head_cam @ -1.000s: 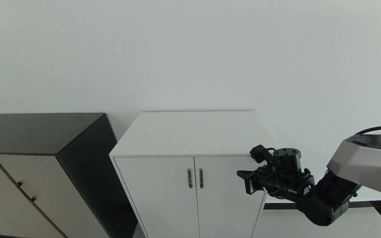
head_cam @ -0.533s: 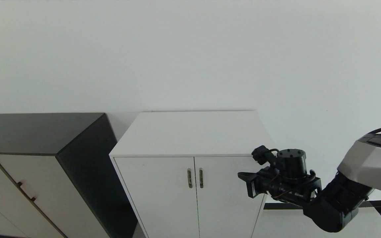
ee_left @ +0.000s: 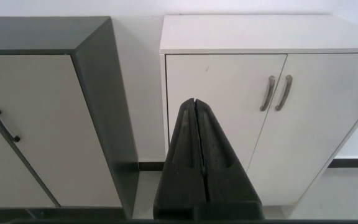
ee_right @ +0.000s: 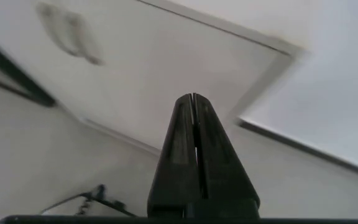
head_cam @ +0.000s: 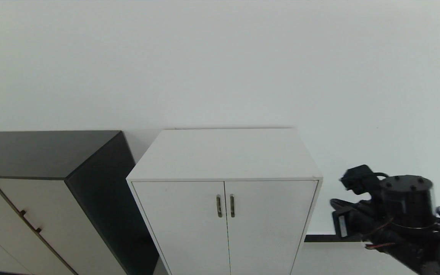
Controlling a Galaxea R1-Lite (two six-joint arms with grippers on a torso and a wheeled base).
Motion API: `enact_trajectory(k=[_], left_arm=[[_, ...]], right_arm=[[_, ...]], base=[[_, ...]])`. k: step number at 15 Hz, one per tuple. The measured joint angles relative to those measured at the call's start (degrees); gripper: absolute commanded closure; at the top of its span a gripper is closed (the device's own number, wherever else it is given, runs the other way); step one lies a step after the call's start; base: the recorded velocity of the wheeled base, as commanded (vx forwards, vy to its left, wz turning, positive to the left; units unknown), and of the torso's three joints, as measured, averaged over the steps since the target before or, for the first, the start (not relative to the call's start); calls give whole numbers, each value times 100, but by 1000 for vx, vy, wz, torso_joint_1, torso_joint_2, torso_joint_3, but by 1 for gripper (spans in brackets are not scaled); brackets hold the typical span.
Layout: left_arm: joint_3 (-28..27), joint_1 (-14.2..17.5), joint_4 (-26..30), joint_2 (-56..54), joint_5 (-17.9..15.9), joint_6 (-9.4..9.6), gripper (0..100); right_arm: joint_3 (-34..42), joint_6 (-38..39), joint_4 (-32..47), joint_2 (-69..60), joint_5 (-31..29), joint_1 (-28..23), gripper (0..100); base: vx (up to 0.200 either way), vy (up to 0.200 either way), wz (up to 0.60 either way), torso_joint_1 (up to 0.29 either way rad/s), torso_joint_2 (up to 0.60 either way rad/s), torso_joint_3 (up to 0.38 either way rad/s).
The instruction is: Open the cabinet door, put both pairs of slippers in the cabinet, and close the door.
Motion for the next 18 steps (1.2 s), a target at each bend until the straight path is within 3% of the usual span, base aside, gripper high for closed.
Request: enact_trajectory(k=[4, 8, 13, 18], left_arm=[[0, 0, 0, 0, 1, -11, 100], [0, 0, 0, 0, 9, -29, 100], [0, 0, 0, 0, 1, -29, 100], [0, 0, 4, 0, 0, -27, 100]], right_arm=[[1141, -24, 507, -1537, -347, -764, 100], [1930, -83, 1112, -3305, 714, -970, 100], [2146, -179, 3488, -5466, 2247, -996, 100], [2325, -126, 3953, -6243, 2314, -990, 100]], base=[[0, 0, 0, 0, 0, 0], [0, 0, 0, 0, 0, 0], [0, 0, 0, 0, 0, 0], [0, 0, 0, 0, 0, 0]])
